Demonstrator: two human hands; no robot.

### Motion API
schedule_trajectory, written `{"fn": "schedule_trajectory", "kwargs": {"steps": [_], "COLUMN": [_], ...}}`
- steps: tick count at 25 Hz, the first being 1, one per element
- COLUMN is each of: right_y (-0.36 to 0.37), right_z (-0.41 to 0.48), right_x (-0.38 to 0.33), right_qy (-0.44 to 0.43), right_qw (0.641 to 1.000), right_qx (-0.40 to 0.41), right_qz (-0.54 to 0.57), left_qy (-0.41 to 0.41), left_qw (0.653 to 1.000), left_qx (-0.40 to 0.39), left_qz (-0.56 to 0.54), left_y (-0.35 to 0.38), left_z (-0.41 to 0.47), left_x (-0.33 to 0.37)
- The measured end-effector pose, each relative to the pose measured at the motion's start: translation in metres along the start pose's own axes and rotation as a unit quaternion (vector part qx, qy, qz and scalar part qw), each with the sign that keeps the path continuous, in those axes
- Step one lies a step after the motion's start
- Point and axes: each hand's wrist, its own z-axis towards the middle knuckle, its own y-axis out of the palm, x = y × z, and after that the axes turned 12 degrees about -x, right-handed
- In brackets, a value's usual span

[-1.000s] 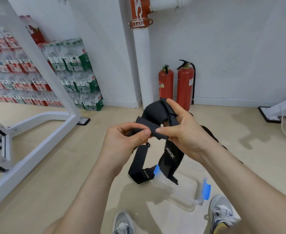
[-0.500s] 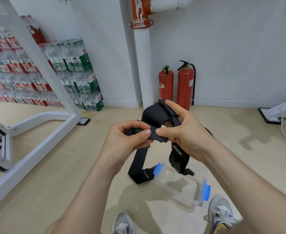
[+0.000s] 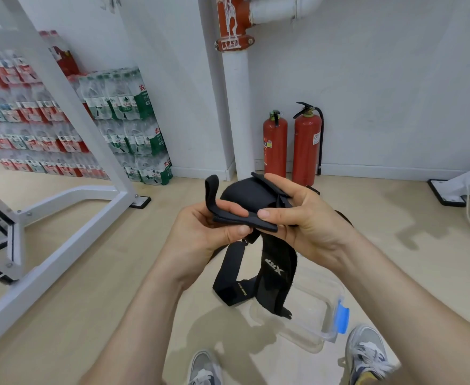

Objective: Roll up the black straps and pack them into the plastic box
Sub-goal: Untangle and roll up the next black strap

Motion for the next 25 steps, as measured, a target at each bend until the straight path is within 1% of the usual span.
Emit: {"fn": "schedule_trajectory", "kwargs": {"steps": [5, 8, 10, 13, 17, 18, 20, 23, 25], "right_y": [0.006, 0.009, 0.011, 0.015, 0.017, 0.017, 0.015, 0.009, 0.009], "right_z": [0.002, 0.002, 0.001, 0.000, -0.003, -0.003, -0.002, -0.002, -0.002], "right_x": [0.007, 0.008, 0.008, 0.007, 0.007, 0.007, 0.005, 0.000, 0.000], "right_qy": [-0.021, -0.036, -0.047, -0.056, -0.056, -0.053, -0.047, -0.041, -0.038], "right_qw": [0.999, 0.996, 0.992, 0.989, 0.986, 0.985, 0.986, 0.994, 0.996], "right_qx": [0.045, 0.080, 0.101, 0.105, 0.096, 0.098, 0.104, 0.094, 0.082], "right_qz": [-0.005, -0.021, -0.064, -0.089, -0.122, -0.133, -0.121, -0.029, 0.008], "left_qy": [-0.007, -0.004, -0.005, -0.001, -0.006, -0.015, -0.042, -0.056, -0.043], "left_qw": [0.999, 0.997, 0.994, 0.990, 0.988, 0.989, 0.991, 0.987, 0.989], "left_qx": [0.041, 0.076, 0.107, 0.142, 0.152, 0.148, 0.110, 0.018, -0.012], "left_qz": [0.036, 0.009, -0.010, -0.011, -0.005, -0.015, -0.059, -0.148, -0.140], "left_y": [0.003, 0.007, 0.012, 0.015, 0.015, 0.016, 0.017, 0.010, 0.004], "left_z": [0.003, 0.004, 0.006, 0.009, 0.009, 0.009, 0.008, 0.005, 0.004], "left_x": [-0.003, -0.004, -0.005, -0.006, -0.008, -0.008, -0.006, -0.005, -0.004]}}
